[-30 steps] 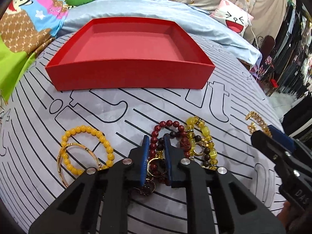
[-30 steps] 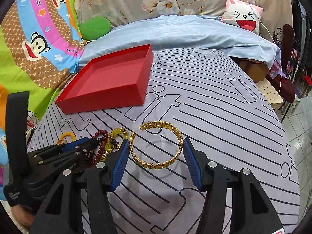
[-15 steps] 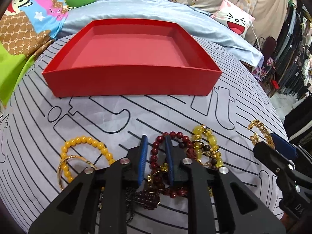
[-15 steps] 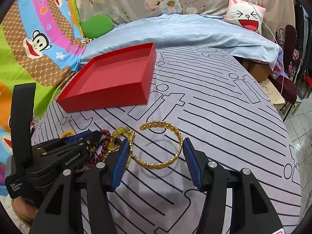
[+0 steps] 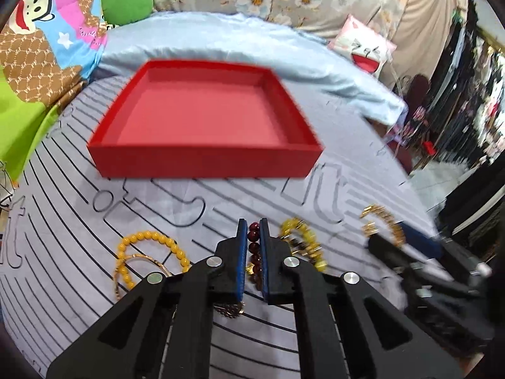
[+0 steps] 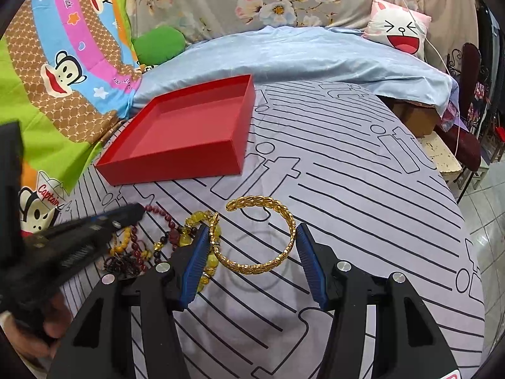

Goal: Organize jewelry
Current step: 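Carry the red bead bracelet and gold cuff in both tools over the red tray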

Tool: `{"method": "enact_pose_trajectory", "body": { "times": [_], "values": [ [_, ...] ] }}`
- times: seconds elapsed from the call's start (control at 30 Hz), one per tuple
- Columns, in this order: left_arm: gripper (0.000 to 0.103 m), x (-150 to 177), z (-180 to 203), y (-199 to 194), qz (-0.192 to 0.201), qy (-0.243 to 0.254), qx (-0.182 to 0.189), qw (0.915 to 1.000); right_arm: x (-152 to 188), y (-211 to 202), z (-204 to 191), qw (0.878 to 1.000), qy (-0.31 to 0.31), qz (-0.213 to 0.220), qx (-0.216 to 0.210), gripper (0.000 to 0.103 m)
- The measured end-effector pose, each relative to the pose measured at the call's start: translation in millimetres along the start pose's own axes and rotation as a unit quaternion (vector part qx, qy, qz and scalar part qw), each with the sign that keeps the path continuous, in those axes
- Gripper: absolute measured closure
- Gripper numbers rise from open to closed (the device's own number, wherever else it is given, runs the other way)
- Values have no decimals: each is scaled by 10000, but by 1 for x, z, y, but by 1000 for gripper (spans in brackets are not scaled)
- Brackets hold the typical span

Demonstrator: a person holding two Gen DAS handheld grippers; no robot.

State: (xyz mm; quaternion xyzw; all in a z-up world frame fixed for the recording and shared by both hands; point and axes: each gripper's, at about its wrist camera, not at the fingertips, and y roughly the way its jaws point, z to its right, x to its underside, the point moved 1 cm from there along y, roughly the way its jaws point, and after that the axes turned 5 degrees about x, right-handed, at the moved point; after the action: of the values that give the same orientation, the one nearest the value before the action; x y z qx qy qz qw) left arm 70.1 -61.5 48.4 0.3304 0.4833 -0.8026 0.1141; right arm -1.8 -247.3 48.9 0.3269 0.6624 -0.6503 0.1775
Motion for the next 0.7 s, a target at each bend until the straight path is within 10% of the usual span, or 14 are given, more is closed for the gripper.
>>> {"method": "enact_pose_trajectory", "body": {
  "times": [0.7],
  "values": [
    [96,-83,-13,-62,747,139,144,9970,-80,7,-37,9969,-211,189,-737,49]
  ]
}}
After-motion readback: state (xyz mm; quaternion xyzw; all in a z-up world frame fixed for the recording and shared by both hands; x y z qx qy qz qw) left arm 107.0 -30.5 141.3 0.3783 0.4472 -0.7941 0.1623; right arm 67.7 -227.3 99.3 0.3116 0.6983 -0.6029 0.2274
